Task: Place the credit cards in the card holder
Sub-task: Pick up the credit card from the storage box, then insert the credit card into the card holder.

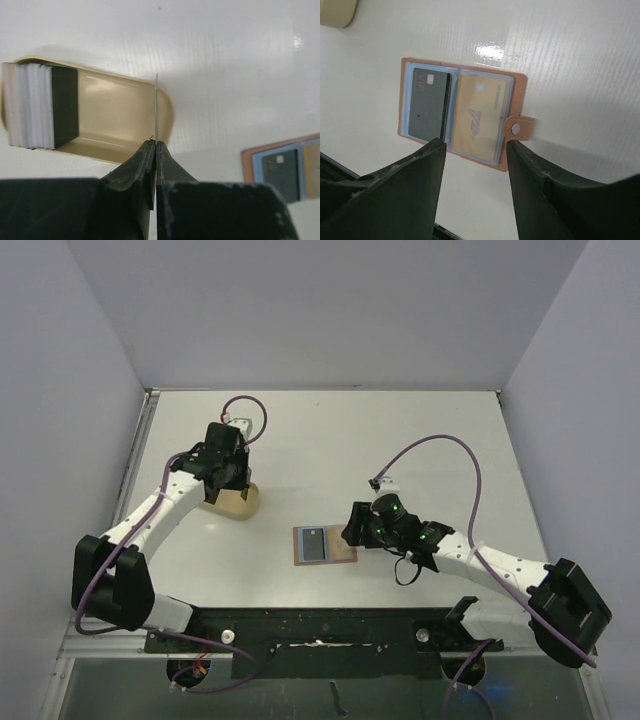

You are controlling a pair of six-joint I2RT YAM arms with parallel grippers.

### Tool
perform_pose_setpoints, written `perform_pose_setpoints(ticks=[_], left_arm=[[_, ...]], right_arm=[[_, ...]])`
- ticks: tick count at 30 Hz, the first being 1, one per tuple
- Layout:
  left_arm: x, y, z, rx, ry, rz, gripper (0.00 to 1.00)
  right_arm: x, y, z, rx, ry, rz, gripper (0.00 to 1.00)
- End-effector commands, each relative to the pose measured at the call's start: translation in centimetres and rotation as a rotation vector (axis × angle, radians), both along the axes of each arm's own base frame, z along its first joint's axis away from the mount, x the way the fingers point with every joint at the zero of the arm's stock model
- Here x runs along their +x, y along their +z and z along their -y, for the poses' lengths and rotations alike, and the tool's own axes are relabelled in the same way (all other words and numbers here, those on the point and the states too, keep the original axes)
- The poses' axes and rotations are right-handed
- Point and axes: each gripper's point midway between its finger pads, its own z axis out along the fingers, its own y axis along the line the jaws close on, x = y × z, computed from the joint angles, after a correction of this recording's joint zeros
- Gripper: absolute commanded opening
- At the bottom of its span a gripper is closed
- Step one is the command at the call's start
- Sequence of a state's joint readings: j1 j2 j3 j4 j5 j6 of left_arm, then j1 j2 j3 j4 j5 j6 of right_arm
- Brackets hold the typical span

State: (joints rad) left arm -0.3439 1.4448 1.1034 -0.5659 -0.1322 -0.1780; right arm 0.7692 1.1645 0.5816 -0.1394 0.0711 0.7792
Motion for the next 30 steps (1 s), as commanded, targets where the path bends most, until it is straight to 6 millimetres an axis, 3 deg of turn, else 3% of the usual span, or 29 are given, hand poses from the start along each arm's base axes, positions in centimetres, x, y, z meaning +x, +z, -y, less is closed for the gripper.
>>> perform_pose_setpoints(ticks=[1, 8, 17, 21, 30], left_arm=[[-0.4, 2.9, 5.0, -0.336, -0.048, 0.052, 0.00], [-3.0, 3.6, 10.2, -0.709, -0.122, -0.001, 0.00], [-5.8, 3.2, 13.5, -0.926, -0.123, -0.078, 0.00], [-7.3, 2.4, 15.5, -0.971, -0.125, -0.116, 0.00], [-10.8, -2.0, 18.8, -0.949, -0.150, -0.256, 0.00]], right_arm=[[1.4, 1.0, -0.6, -0.008, 0.024, 0.026, 0.52], [2.0, -0.4, -0.8, -0.066, 0.046, -0.011, 0.49], [3.3, -1.6, -0.2, -0.172, 0.046, -0.026, 0.51], [3.5, -2.2, -0.2, -0.194, 0.051, -0.044, 0.50], [2.6, -4.0, 0.8, -0.238, 0.034, -0.080, 0.43]])
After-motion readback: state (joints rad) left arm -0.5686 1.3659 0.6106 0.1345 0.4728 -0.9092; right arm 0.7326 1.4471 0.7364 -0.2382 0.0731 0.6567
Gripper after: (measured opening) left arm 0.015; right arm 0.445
